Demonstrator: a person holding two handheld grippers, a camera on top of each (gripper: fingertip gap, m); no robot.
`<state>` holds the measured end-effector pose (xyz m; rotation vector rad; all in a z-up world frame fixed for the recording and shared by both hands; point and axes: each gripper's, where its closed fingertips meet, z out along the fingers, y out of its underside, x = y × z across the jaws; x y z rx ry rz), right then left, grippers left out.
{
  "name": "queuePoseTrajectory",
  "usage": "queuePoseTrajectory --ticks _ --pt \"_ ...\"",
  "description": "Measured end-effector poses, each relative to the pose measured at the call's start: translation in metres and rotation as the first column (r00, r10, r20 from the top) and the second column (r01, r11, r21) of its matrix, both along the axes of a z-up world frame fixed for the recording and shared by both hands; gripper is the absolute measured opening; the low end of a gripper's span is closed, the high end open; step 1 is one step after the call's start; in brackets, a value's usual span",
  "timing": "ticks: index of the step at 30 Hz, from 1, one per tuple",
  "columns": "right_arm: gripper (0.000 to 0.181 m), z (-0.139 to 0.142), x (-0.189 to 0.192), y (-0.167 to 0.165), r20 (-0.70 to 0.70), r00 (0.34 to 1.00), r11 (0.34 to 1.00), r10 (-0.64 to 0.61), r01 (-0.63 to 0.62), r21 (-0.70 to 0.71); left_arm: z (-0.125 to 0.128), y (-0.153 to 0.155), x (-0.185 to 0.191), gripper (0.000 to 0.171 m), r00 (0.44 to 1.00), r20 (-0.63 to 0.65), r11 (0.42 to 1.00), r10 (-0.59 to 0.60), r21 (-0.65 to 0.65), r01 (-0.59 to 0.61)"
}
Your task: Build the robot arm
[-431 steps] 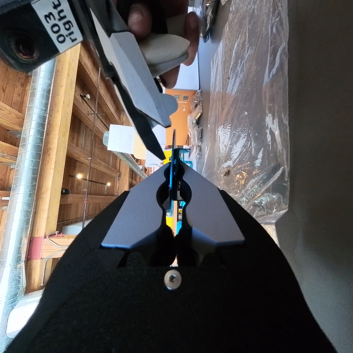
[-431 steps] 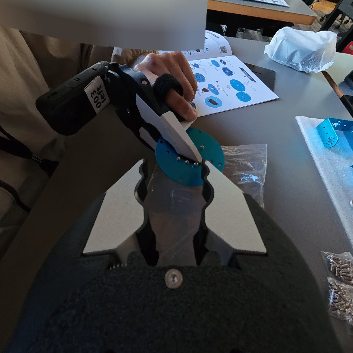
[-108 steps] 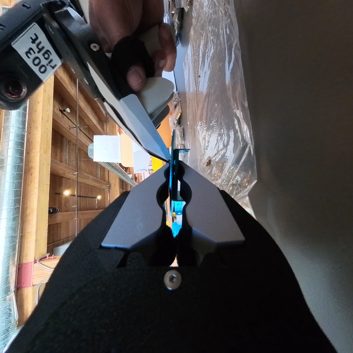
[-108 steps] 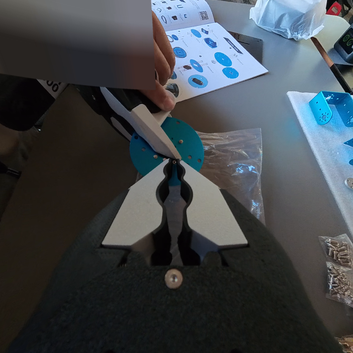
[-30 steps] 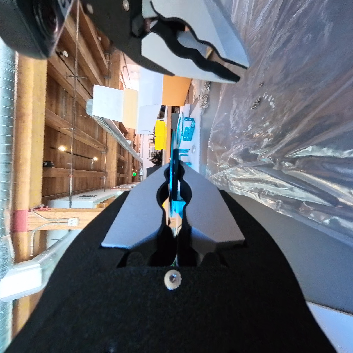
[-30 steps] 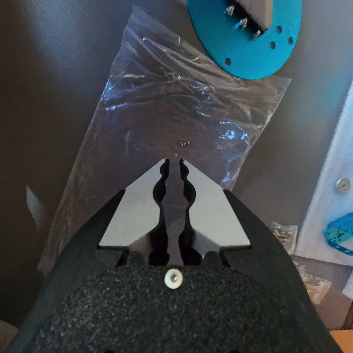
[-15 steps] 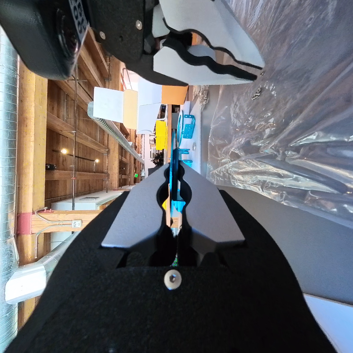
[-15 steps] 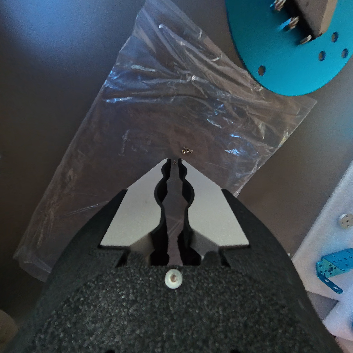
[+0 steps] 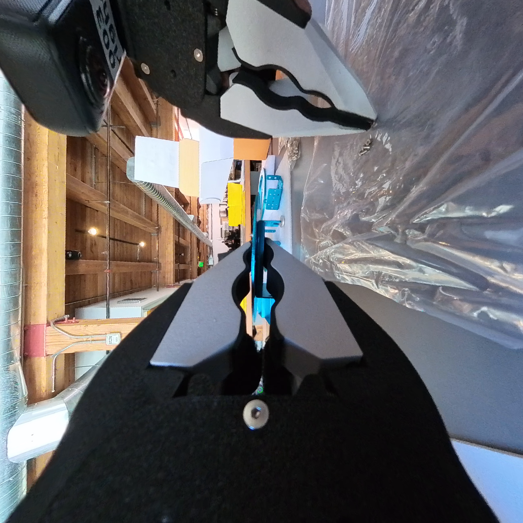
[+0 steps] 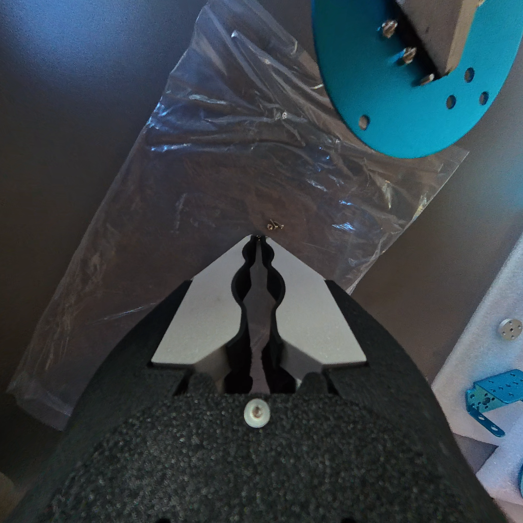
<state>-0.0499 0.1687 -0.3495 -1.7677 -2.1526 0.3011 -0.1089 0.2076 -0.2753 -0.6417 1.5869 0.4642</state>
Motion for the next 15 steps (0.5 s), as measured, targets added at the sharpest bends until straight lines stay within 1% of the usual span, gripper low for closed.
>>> queuePoseTrajectory --ticks 5,10,13,15 --pt "0.000 0.001 0.002 0.002 0.010 1.000 1.000 -0.009 0.008 0.011 -0.002 -0.005 0.003 0.001 1.000 -0.008 1.000 -0.015 0.008 0.015" --pt "0.000 0.014 0.003 0.003 -0.024 1.000 0.999 -0.019 0.020 0.029 -0.012 -0.011 0.007 0.002 0.999 -0.045 0.999 -0.030 0.010 0.030" --pt "0.007 0.015 0.003 -0.006 -0.024 0.999 0.999 -0.030 0.030 -0.021 -0.015 -0.012 0.008 0.002 0.998 -0.056 0.999 -0.035 0.007 0.035" --pt "0.007 0.010 0.002 -0.010 -0.012 1.000 1.000 -0.008 0.008 -0.016 -0.014 -0.013 0.009 0.002 0.998 -0.051 0.999 -0.038 0.003 0.038"
